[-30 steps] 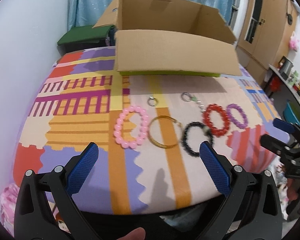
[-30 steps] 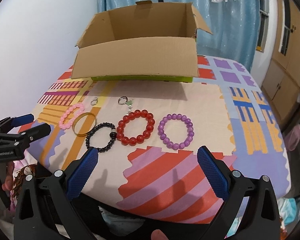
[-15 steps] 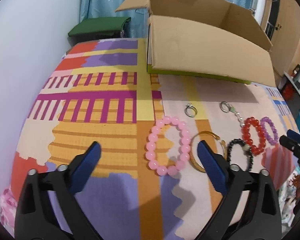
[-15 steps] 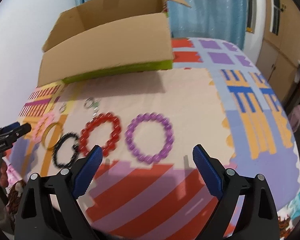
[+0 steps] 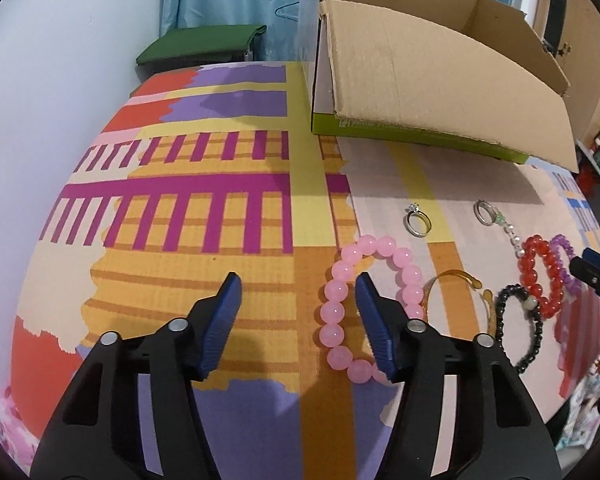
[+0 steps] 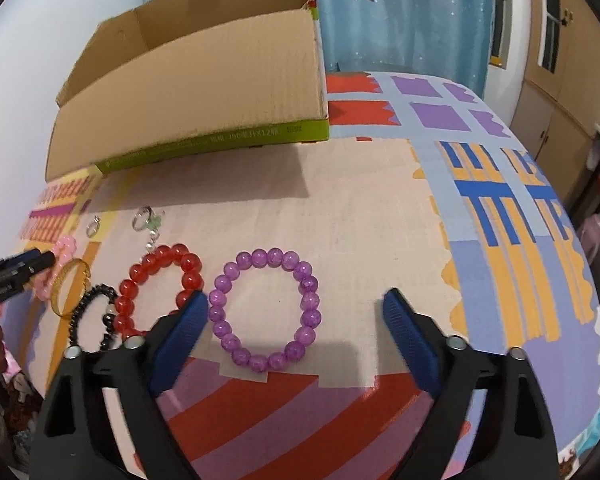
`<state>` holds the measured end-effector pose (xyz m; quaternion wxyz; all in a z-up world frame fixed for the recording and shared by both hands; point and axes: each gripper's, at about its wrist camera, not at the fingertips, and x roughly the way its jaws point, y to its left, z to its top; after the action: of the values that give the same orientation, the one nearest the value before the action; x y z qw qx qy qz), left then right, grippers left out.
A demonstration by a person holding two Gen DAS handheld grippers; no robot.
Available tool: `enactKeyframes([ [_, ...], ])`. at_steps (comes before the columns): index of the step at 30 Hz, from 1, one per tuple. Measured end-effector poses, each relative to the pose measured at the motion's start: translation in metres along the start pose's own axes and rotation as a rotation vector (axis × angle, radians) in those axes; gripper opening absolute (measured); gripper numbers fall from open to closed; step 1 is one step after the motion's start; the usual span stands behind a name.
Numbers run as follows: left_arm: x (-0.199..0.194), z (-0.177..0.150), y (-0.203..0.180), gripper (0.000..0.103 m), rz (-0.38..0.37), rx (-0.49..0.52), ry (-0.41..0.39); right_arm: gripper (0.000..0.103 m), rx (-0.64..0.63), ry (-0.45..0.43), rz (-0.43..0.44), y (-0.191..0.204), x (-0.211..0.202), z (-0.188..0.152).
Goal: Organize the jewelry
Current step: 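Grasp the pink bead bracelet with the left tool while the right tool grasps the purple bead bracelet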
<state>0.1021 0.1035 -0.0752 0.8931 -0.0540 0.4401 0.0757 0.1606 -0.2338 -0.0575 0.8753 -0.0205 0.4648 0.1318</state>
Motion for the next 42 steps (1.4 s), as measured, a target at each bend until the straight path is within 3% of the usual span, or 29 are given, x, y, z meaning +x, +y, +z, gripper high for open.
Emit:
enactKeyframes([
  [9, 0.0, -0.001, -0.001, 0.043, 0.027, 0.011, -0.017, 0.061, -0.033, -0.018, -0.027, 0.002, 0.002, -0.002],
  [14, 0.0, -0.003, -0.007, 0.036, 0.035, 0.037, -0.028, 0.048, -0.051, -0.031, -0.055, 0.003, 0.001, -0.003],
  [19, -0.001, -0.005, -0.017, 0.012, 0.026, 0.091, -0.045, 0.036, -0.071, -0.038, -0.046, 0.007, 0.0, -0.005],
  [22, -0.001, -0.006, -0.024, 0.011, 0.049, 0.123, -0.057, 0.026, -0.08, -0.041, -0.03, 0.011, -0.001, -0.006],
  [27, 0.0, -0.005, -0.02, 0.011, 0.029, 0.105, -0.052, 0.021, -0.077, -0.042, -0.016, 0.012, -0.001, -0.006],
  [31, 0.0, -0.005, -0.017, 0.011, 0.018, 0.097, -0.053, 0.01, -0.083, -0.043, -0.002, 0.016, -0.002, -0.007],
  [42, -0.001, -0.004, -0.015, 0.011, -0.018, 0.071, -0.03, 0.01, -0.039, -0.034, 0.052, 0.011, -0.003, -0.006],
])
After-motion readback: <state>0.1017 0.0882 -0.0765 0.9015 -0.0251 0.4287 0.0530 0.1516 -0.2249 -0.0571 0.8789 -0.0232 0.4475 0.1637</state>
